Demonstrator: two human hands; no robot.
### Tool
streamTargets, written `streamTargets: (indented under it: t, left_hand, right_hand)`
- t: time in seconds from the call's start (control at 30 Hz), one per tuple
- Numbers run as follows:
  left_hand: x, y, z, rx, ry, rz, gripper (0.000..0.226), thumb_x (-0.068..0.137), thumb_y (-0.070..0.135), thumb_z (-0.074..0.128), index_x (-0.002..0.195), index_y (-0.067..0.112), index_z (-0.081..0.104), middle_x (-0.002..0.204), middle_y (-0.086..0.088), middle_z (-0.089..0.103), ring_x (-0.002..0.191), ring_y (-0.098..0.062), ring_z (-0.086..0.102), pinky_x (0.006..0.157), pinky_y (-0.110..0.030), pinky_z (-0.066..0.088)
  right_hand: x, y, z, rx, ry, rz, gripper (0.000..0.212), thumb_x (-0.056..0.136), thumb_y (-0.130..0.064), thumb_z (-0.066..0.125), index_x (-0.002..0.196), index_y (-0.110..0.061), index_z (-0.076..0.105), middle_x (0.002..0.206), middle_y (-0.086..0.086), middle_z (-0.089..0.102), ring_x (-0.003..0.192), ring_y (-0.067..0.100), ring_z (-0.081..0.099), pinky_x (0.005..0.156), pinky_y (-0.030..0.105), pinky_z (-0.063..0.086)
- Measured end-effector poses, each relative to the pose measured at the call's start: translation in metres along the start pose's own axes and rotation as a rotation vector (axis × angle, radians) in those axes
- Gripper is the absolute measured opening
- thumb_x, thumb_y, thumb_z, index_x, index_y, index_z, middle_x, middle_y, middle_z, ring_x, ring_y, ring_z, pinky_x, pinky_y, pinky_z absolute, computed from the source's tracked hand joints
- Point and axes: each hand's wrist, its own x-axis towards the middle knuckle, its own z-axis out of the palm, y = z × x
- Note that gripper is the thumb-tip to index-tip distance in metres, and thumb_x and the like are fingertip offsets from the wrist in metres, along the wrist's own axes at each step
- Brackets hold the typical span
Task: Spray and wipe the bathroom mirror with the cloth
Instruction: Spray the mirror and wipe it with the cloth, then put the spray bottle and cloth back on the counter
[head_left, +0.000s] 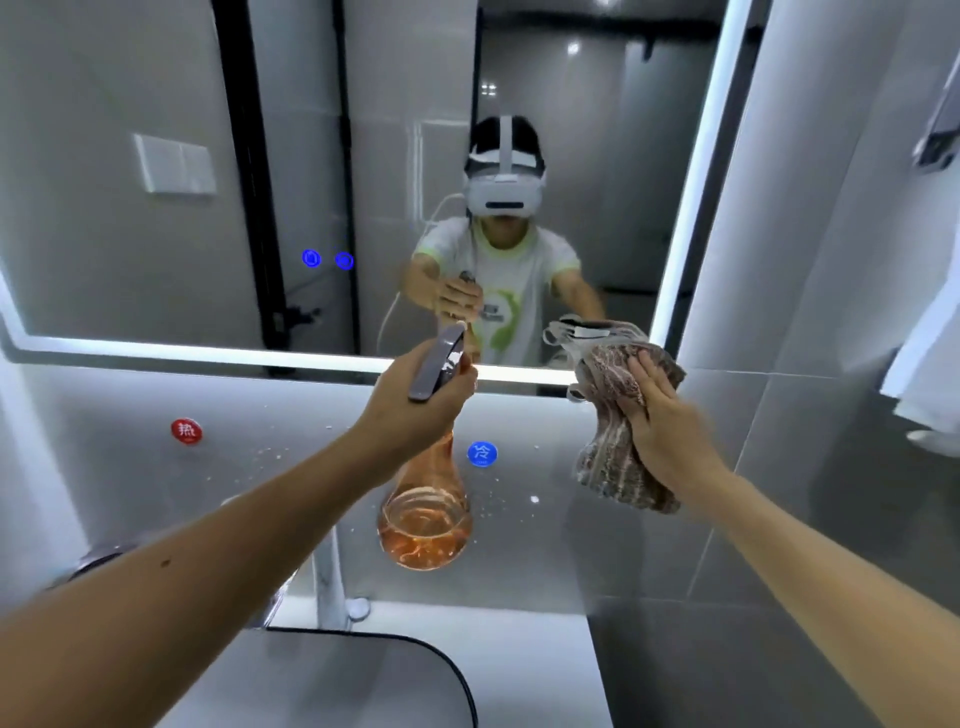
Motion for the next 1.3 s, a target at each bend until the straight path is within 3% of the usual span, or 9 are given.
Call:
streamTargets:
  t: [0.2, 0.3, 0.4, 0.6, 0.8, 0.97, 1.07, 1.2, 1.3]
  left_hand:
    - [-0.018, 0.026, -0.035, -0.053, 0.018, -0.044, 0.022, 0.082, 0.021, 0.059, 0.090, 0.001, 0.057, 0.083, -0.019, 0.056, 0.077, -0.021, 0.048, 0.071, -0.036, 0.041]
    - [-0.025, 0.045, -0.053, -0.047, -0.003, -0.001, 0.018, 0.072, 0.028, 0.055, 0.086, 0.016, 0.054, 0.086, -0.023, 0.059, 0.074, -0.019, 0.049, 0.069, -0.036, 0.039]
    - [-0.031, 0.059, -0.068, -0.033, -0.008, 0.028, 0.028, 0.073, 0.027, 0.055, 0.087, 0.003, 0.056, 0.075, -0.009, 0.055, 0.068, -0.019, 0.047, 0.064, -0.032, 0.037]
    - [-0.039, 0.078, -0.087, -0.077, -0.035, 0.036, 0.035, 0.069, 0.027, 0.054, 0.090, -0.001, 0.056, 0.081, -0.016, 0.056, 0.074, -0.022, 0.049, 0.068, -0.037, 0.039]
    - [-0.057, 0.084, -0.090, -0.066, -0.095, 0.068, 0.008, 0.083, 0.015, 0.056, 0.087, 0.009, 0.059, 0.087, -0.019, 0.062, 0.072, -0.018, 0.051, 0.065, -0.032, 0.043]
    - [-0.083, 0.072, -0.076, -0.097, -0.095, 0.082, 0.018, 0.082, 0.017, 0.057, 0.092, 0.003, 0.059, 0.095, -0.025, 0.063, 0.081, -0.028, 0.056, 0.074, -0.045, 0.048]
    - [-0.104, 0.063, -0.061, -0.083, -0.130, 0.065, 0.024, 0.076, 0.026, 0.056, 0.093, 0.010, 0.059, 0.098, -0.021, 0.065, 0.089, -0.032, 0.060, 0.079, -0.047, 0.051]
    - [-0.134, 0.062, -0.036, -0.044, -0.156, 0.080, 0.016, 0.088, 0.013, 0.054, 0.102, 0.003, 0.055, 0.099, -0.026, 0.061, 0.083, -0.026, 0.056, 0.077, -0.041, 0.051]
    - [-0.157, 0.069, -0.014, 0.005, -0.146, 0.076, 0.023, 0.089, 0.015, 0.053, 0.106, -0.001, 0.054, 0.095, -0.025, 0.059, 0.081, -0.027, 0.054, 0.080, -0.047, 0.052]
  right_hand:
    - [-0.018, -0.047, -0.028, 0.187, 0.007, 0.131, 0.050, 0.100, -0.023, 0.033, 0.147, -0.014, 0.019, 0.155, 0.000, 0.015, 0.139, 0.026, 0.024, 0.110, 0.034, 0.021]
    - [-0.018, -0.072, -0.046, 0.191, 0.008, 0.140, 0.050, 0.100, -0.023, 0.032, 0.147, -0.012, 0.018, 0.155, 0.002, 0.015, 0.140, 0.025, 0.022, 0.111, 0.032, 0.018]
    - [-0.017, -0.095, -0.062, 0.194, 0.007, 0.120, 0.050, 0.100, -0.023, 0.032, 0.147, -0.012, 0.020, 0.155, 0.003, 0.018, 0.139, 0.026, 0.023, 0.112, 0.034, 0.017]
    - [-0.018, -0.126, -0.084, 0.205, 0.011, 0.122, 0.047, 0.100, -0.027, 0.032, 0.145, -0.012, 0.027, 0.145, 0.013, 0.038, 0.132, 0.033, 0.036, 0.112, 0.043, 0.027]
    - [-0.040, -0.136, -0.098, 0.151, -0.008, 0.159, 0.046, 0.100, -0.027, 0.031, 0.143, -0.011, 0.029, 0.142, 0.015, 0.041, 0.129, 0.035, 0.038, 0.109, 0.043, 0.028]
    - [-0.074, -0.128, -0.099, 0.139, -0.070, 0.246, 0.045, 0.101, -0.028, 0.030, 0.143, -0.013, 0.031, 0.137, 0.017, 0.047, 0.123, 0.035, 0.044, 0.102, 0.038, 0.033]
    - [-0.099, -0.113, -0.093, 0.363, -0.096, 0.375, 0.043, 0.100, -0.029, 0.032, 0.138, -0.009, 0.039, 0.126, 0.017, 0.054, 0.114, 0.032, 0.050, 0.097, 0.037, 0.039]
    - [-0.139, -0.094, -0.094, 0.880, -0.133, 0.622, 0.035, 0.100, -0.028, 0.035, 0.126, -0.008, 0.047, 0.100, 0.010, 0.060, 0.094, 0.026, 0.057, 0.084, 0.034, 0.044]
    - [-0.166, -0.073, -0.102, 0.920, -0.137, 0.616, 0.037, 0.100, -0.027, 0.037, 0.130, -0.008, 0.046, 0.107, 0.013, 0.059, 0.096, 0.025, 0.056, 0.086, 0.033, 0.044]
